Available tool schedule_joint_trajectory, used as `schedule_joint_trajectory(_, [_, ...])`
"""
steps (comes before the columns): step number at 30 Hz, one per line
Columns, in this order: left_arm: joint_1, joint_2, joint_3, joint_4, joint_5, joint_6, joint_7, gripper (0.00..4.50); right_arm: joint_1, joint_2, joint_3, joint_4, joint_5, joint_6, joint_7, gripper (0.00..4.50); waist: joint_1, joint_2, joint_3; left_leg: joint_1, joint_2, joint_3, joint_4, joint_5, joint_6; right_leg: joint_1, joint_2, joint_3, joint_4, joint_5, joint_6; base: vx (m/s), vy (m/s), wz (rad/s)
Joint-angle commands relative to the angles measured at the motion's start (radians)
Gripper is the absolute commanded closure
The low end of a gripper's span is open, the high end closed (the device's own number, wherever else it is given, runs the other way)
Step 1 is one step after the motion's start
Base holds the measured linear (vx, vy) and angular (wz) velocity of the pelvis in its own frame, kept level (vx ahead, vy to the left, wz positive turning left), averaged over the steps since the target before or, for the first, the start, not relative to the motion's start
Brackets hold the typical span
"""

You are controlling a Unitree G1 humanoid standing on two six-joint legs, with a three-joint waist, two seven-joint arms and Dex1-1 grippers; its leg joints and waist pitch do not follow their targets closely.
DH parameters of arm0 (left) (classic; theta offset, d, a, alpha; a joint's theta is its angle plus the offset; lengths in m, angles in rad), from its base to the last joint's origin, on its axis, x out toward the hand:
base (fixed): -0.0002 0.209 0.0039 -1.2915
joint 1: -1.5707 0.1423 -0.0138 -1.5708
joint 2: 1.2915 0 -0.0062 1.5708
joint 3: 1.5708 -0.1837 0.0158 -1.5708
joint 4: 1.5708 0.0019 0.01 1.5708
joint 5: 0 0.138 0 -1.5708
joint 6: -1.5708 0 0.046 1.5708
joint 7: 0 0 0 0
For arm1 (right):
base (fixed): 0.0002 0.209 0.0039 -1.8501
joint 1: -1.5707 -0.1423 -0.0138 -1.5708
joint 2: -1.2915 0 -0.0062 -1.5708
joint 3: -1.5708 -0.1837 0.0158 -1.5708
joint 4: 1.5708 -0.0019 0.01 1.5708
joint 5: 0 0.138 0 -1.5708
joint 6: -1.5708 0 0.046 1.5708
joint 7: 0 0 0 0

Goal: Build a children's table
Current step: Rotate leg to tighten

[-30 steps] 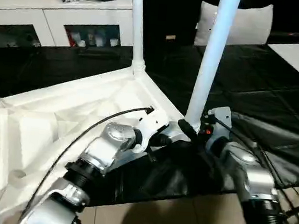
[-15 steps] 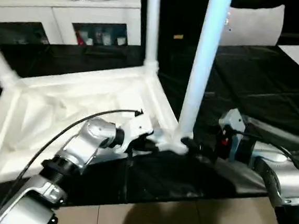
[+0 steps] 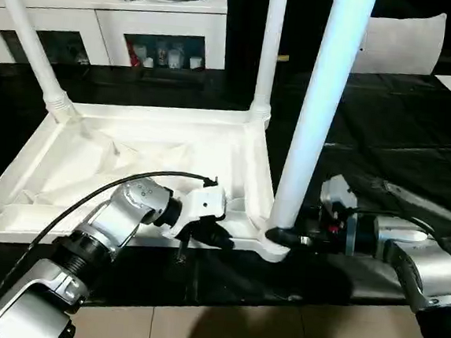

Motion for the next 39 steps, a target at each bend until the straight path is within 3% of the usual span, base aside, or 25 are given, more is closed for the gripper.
schedule_joint_trajectory(1, [0.008,0.007,-0.045,0.025,0.018,-0.001,-0.038,4.5,-0.006,-0.005,0.015,-0.011,0.018,0.012,0.025,2.12,-0.002,-0.017,-0.068,0.011,0.073,-0.022,-0.059,-0.191,0.063,0.044,-0.081,0.056,-0.059,-0.257,-0.201,0.0,0.0,0.0])
schedule_joint_trajectory(8, [0.015,-0.001,-0.035,0.018,0.004,0.017,-0.046,4.5,0.006,-0.003,0.018,-0.021,0.029,0.034,0.032,2.39,-0.001,-0.019,-0.068,0.012,0.073,-0.022,-0.059,-0.195,0.06,0.044,-0.08,0.055,-0.058,-0.262,-0.202,0.0,0.0,0.0])
schedule_joint_trajectory(14, [0.025,-0.028,-0.001,-0.014,-0.025,0.103,-0.004,4.5,0.02,0.053,0.003,-0.052,0.036,0.121,-0.088,2.41,-0.005,-0.02,-0.065,0.012,0.072,-0.022,-0.061,-0.201,0.054,0.043,-0.08,0.055,-0.062,-0.291,-0.197,0.0,0.0,0.0])
schedule_joint_trajectory(16, [0.019,-0.057,0.026,-0.015,-0.032,0.156,0.059,4.5,0.007,0.098,-0.008,-0.031,0.004,0.135,-0.195,2.41,-0.015,-0.018,-0.058,0.014,0.069,-0.024,-0.067,-0.253,0.025,0.04,-0.082,0.055,-0.072,-0.379,-0.175,0.0,0.0,0.0])
schedule_joint_trajectory(17, [0.01,-0.102,0.07,-0.015,-0.046,0.226,0.154,4.5,-0.018,0.171,-0.037,0.008,-0.041,0.16,-0.364,2.41,-0.017,-0.017,-0.058,0.017,0.07,-0.026,-0.067,-0.268,0.013,0.039,-0.082,0.055,-0.072,-0.401,-0.17,0.0,0.0,0.0])
schedule_joint_trajectory(19, [0.003,-0.134,0.102,-0.015,-0.058,0.271,0.219,4.5,-0.04,0.222,-0.066,0.042,-0.059,0.196,-0.483,2.41,-0.043,-0.016,-0.053,0.016,0.061,-0.034,-0.071,-0.325,-0.025,0.04,-0.084,0.046,-0.081,-0.515,-0.132,0.0,0.0,0.0])
schedule_joint_trajectory(20, [-0.004,-0.158,0.126,-0.012,-0.063,0.306,0.268,4.5,-0.052,0.247,-0.075,0.059,-0.077,0.201,-0.546,2.41,-0.049,-0.018,-0.052,0.013,0.058,-0.036,-0.073,-0.336,-0.026,0.044,-0.082,0.042,-0.085,-0.535,-0.116,0.0,0.0,0.0])
schedule_joint_trajectory(21, [-0.009,-0.174,0.141,-0.011,-0.065,0.33,0.3,4.5,-0.058,0.261,-0.08,0.066,-0.089,0.206,-0.585,2.41,-0.061,-0.016,-0.052,0.018,0.06,-0.037,-0.072,-0.358,-0.031,0.037,-0.08,0.044,-0.091,-0.544,-0.102,0.0,0.0,0.0])
schedule_joint_trajectory(23, [-0.018,-0.196,0.162,-0.005,-0.065,0.356,0.351,4.5,-0.068,0.287,-0.092,0.078,-0.095,0.217,-0.64,2.41,-0.076,-0.016,-0.053,0.02,0.059,-0.038,-0.073,-0.377,-0.026,0.037,-0.079,0.043,-0.095,-0.526,-0.103,0.0,0.0,0.0])
schedule_joint_trajectory(25, [-0.045,-0.262,0.22,0.031,-0.047,0.383,0.519,4.5,-0.089,0.354,-0.119,0.118,-0.116,0.168,-0.768,2.41,-0.086,-0.017,-0.055,0.01,0.058,-0.037,-0.073,-0.353,-0.021,0.042,-0.077,0.043,-0.091,-0.471,-0.114,0.0,0.0,0.0])
schedule_joint_trajectory(26, [-0.049,-0.274,0.228,0.035,-0.045,0.388,0.544,4.5,-0.092,0.366,-0.124,0.124,-0.125,0.156,-0.791,2.41,-0.087,-0.019,-0.055,0.018,0.055,-0.033,-0.069,-0.348,-0.02,0.033,-0.077,0.044,-0.096,-0.468,-0.121,0.0,0.0,0.0])
schedule_joint_trajectory(28, [-0.051,-0.289,0.236,0.03,-0.036,0.393,0.576,4.5,-0.09,0.377,-0.113,0.13,-0.155,0.137,-0.812,2.41,-0.086,-0.02,-0.057,0.013,0.053,-0.031,-0.068,-0.324,-0.003,0.038,-0.077,0.046,-0.095,-0.455,-0.12,0.0,0.0,0.0])
schedule_joint_trajectory(31, [-0.05,-0.298,0.233,0.018,-0.038,0.395,0.573,4.5,-0.086,0.384,-0.109,0.132,-0.153,0.132,-0.809,1.74,-0.08,-0.021,-0.06,0.009,0.057,-0.028,-0.068,-0.272,0.022,0.041,-0.074,0.051,-0.085,-0.369,-0.136,0.0,0.0,0.0])
schedule_joint_trajectory(36, [-0.034,-0.278,0.192,-0.006,-0.023,0.376,0.536,4.5,-0.088,0.389,-0.122,0.131,-0.13,0.122,-0.794,1.37,-0.074,-0.018,-0.067,0.006,0.058,-0.024,-0.063,-0.208,0.04,0.046,-0.073,0.052,-0.072,-0.261,-0.173,0.0,0.0,0.0])
schedule_joint_trajectory(39, [-0.03,-0.272,0.183,-0.01,-0.025,0.374,0.531,4.5,-0.081,0.374,-0.119,0.122,-0.128,0.102,-0.767,1.05,-0.072,-0.017,-0.067,0.006,0.059,-0.023,-0.061,-0.203,0.043,0.046,-0.073,0.051,-0.069,-0.242,-0.183,0.0,0.0,0.0])
